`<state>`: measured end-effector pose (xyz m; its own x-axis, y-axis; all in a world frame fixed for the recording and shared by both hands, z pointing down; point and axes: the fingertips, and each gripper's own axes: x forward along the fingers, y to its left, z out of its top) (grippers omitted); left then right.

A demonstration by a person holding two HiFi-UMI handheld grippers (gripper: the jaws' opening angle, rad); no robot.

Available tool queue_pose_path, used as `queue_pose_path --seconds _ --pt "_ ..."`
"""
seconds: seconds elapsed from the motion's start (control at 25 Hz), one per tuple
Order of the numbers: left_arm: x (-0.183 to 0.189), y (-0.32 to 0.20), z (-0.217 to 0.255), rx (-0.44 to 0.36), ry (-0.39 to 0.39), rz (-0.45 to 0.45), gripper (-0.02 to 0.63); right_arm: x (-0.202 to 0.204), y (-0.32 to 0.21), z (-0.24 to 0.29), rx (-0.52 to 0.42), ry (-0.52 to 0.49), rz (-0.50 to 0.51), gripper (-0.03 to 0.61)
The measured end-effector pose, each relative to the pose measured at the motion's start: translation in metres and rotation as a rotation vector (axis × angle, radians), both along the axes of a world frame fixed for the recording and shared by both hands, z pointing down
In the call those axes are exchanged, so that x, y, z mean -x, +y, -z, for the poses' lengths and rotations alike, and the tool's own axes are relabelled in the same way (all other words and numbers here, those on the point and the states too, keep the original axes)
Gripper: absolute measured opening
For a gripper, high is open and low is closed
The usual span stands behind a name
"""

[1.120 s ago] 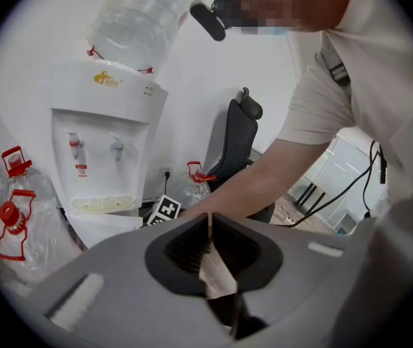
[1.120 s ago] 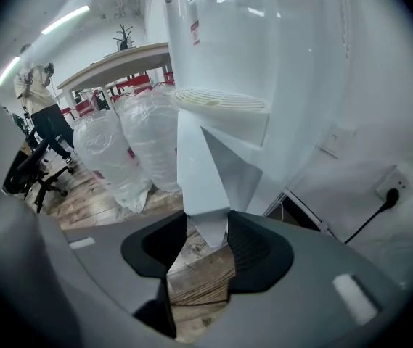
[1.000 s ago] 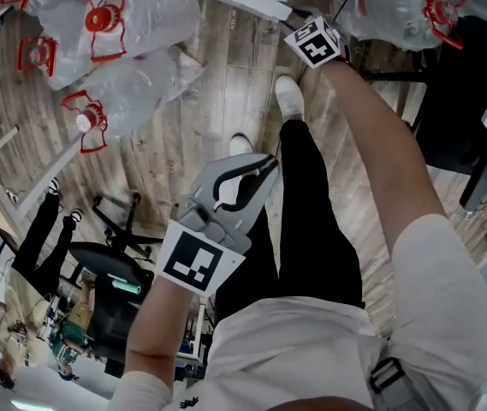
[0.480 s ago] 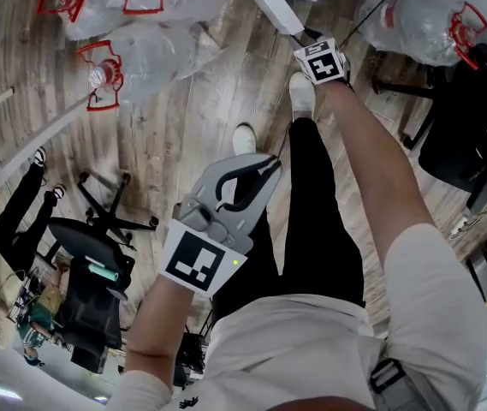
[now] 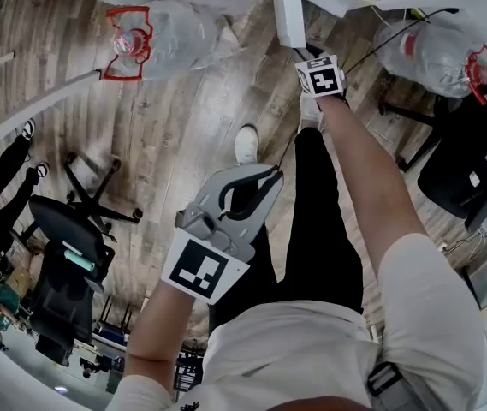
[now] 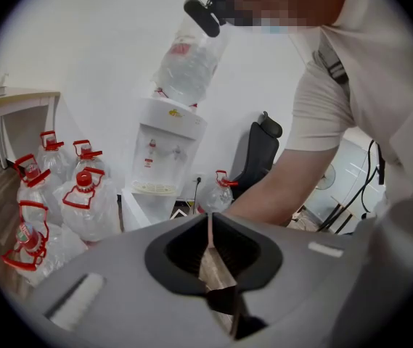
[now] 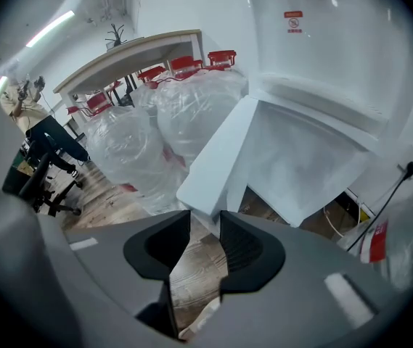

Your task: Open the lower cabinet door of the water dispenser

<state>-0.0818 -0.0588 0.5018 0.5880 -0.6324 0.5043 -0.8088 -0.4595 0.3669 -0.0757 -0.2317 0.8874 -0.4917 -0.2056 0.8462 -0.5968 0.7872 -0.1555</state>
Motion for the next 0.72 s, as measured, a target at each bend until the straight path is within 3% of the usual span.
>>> queue_pose_path --seconds 0.72 --pt "0.088 0.053 -0.011 -0.013 0.002 0.201 0.057 0.125 0.034 -0.003 0.032 -0.029 0.070 0.126"
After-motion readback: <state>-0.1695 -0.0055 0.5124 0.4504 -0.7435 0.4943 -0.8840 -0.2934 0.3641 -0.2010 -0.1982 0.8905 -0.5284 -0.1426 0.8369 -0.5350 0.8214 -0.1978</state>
